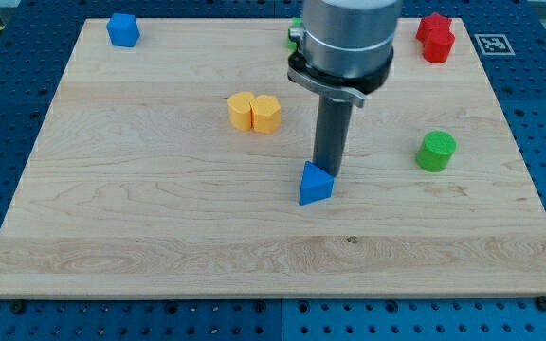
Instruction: Push the triangle below the yellow blocks
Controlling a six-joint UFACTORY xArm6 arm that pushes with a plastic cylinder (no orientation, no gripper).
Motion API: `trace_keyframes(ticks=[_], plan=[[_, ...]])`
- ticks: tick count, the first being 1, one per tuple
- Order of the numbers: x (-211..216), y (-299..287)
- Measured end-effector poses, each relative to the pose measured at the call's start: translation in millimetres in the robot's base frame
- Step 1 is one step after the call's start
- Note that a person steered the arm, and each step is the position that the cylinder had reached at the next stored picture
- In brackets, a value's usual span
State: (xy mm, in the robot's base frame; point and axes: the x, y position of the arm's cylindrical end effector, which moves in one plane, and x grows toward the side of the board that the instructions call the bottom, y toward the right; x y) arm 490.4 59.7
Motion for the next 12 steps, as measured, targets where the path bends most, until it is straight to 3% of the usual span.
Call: trace_keyframes(ticks=[3, 5, 12], plan=[[8.6, -4.1], [20.4, -37.9], [45.8, -19.2]])
